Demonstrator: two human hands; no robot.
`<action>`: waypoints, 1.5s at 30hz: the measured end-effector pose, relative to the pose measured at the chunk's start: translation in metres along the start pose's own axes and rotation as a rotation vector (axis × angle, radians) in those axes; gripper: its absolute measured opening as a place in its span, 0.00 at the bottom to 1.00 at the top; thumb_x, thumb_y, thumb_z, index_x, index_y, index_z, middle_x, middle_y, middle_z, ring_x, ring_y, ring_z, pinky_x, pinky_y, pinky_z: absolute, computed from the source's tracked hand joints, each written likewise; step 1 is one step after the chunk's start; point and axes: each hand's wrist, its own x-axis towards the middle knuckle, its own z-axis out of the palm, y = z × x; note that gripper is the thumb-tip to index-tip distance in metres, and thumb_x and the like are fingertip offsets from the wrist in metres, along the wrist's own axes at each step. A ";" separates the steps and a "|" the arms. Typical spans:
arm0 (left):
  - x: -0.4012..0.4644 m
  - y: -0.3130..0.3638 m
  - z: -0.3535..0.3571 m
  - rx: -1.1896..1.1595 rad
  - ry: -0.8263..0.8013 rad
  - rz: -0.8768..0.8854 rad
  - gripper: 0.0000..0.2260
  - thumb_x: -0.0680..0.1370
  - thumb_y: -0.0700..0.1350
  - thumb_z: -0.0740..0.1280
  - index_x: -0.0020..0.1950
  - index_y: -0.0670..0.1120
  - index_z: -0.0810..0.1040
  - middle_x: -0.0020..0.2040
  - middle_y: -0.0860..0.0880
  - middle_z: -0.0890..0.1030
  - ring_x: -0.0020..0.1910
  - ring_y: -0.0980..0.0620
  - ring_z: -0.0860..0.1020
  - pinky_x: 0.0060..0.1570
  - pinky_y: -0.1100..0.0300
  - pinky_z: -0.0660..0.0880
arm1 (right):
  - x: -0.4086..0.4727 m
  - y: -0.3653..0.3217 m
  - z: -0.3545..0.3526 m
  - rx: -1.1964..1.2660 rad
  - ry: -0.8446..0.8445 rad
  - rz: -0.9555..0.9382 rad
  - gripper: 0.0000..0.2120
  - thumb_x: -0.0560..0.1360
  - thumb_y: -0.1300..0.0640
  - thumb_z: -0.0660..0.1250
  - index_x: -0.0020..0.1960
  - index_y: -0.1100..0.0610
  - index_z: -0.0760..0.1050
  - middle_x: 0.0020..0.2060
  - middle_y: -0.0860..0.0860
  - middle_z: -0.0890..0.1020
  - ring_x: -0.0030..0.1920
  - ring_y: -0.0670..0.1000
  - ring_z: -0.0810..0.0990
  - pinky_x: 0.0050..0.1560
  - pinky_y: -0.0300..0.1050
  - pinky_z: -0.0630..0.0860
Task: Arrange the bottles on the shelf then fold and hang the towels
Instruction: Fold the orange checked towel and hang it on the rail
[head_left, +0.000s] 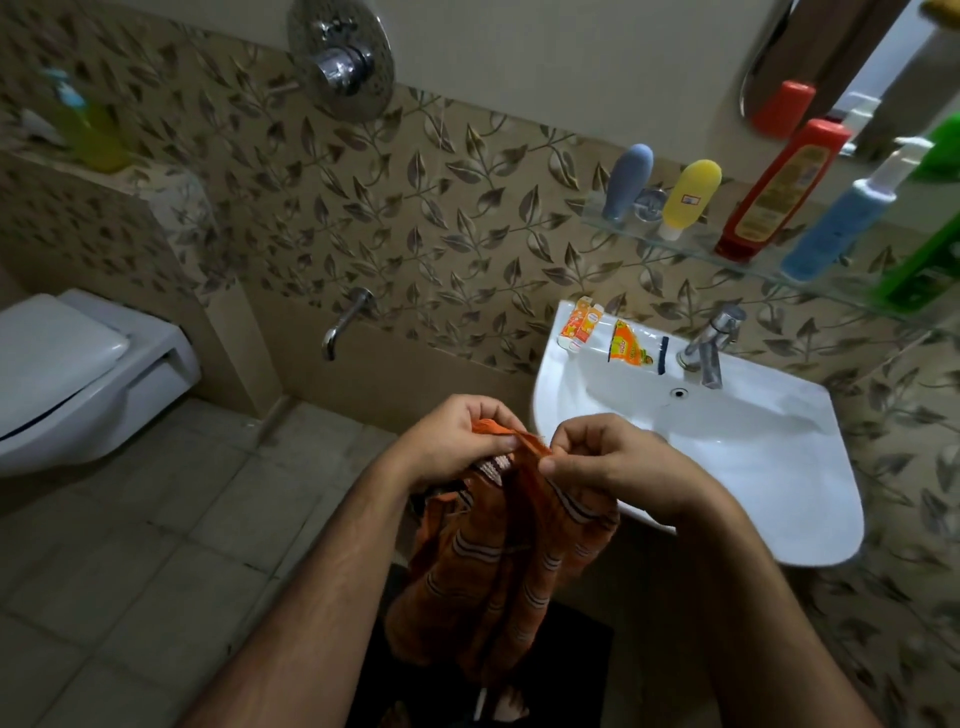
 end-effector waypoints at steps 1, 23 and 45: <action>0.002 -0.001 -0.001 0.041 0.077 -0.013 0.06 0.75 0.36 0.71 0.44 0.48 0.82 0.35 0.55 0.82 0.35 0.61 0.78 0.37 0.66 0.74 | -0.003 0.002 -0.003 0.009 -0.049 0.026 0.12 0.73 0.56 0.74 0.46 0.64 0.76 0.38 0.62 0.80 0.39 0.58 0.79 0.44 0.54 0.75; 0.010 -0.015 -0.013 0.126 0.421 -0.117 0.14 0.73 0.43 0.73 0.57 0.53 0.81 0.51 0.50 0.83 0.53 0.50 0.81 0.55 0.54 0.78 | -0.006 0.029 -0.018 0.262 0.147 -0.148 0.11 0.75 0.52 0.71 0.35 0.55 0.78 0.32 0.52 0.82 0.32 0.48 0.81 0.35 0.38 0.76; 0.018 -0.003 0.014 0.197 0.476 -0.007 0.03 0.71 0.44 0.76 0.40 0.50 0.83 0.41 0.54 0.85 0.41 0.58 0.81 0.42 0.64 0.76 | -0.016 0.005 -0.016 -0.113 0.228 0.093 0.09 0.73 0.51 0.74 0.40 0.55 0.82 0.31 0.53 0.83 0.32 0.50 0.81 0.36 0.45 0.76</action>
